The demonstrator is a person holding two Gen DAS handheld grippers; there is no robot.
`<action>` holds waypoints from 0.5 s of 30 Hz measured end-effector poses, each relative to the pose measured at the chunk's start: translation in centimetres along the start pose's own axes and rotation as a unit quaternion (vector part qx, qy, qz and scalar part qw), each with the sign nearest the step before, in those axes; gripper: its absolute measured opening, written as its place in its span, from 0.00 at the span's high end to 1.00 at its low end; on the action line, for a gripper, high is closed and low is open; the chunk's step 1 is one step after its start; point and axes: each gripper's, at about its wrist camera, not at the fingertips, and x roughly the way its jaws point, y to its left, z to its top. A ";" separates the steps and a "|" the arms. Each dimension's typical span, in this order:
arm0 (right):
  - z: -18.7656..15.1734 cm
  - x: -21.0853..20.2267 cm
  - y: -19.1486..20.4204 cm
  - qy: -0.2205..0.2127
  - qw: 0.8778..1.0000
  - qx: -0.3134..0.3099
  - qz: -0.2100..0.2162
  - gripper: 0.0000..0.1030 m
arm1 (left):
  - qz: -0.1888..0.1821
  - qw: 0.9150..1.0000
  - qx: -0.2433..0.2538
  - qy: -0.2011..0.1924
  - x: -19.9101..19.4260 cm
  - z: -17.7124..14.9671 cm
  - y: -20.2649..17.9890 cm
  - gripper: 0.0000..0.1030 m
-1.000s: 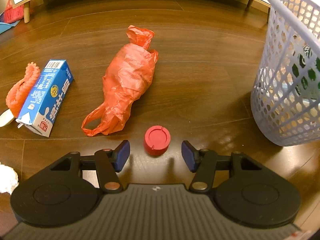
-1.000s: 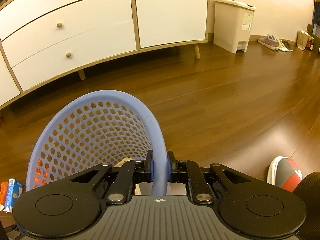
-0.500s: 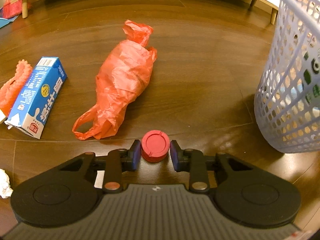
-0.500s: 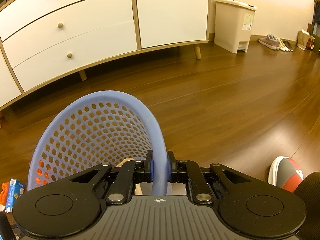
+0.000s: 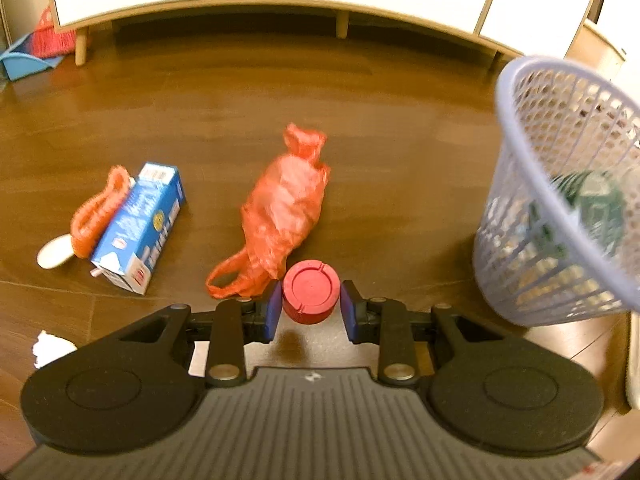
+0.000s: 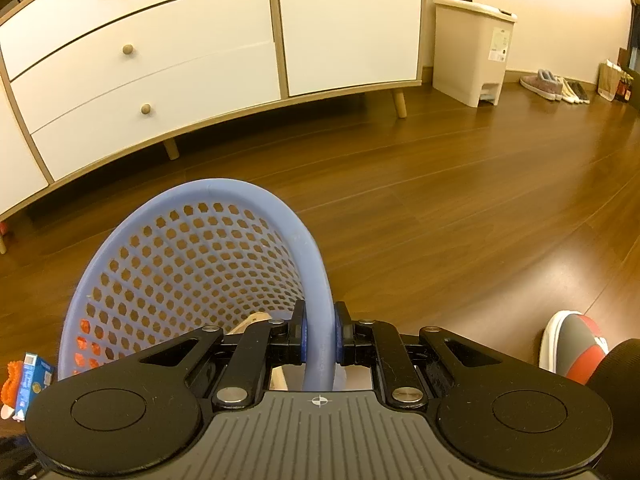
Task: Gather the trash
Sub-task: 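Carry the red cap with the left tool and release it into the wastebasket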
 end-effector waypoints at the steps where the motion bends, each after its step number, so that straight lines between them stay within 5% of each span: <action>1: 0.0 0.0 0.0 -0.001 1.000 -0.001 0.001 0.91 | -0.001 1.000 0.001 -0.005 -0.6 0.2 -0.1 0.74; 15: -0.1 0.0 0.9 -0.014 0.999 -0.029 0.016 0.91 | -0.056 0.996 -0.005 -0.071 -8.9 3.0 -3.2 0.74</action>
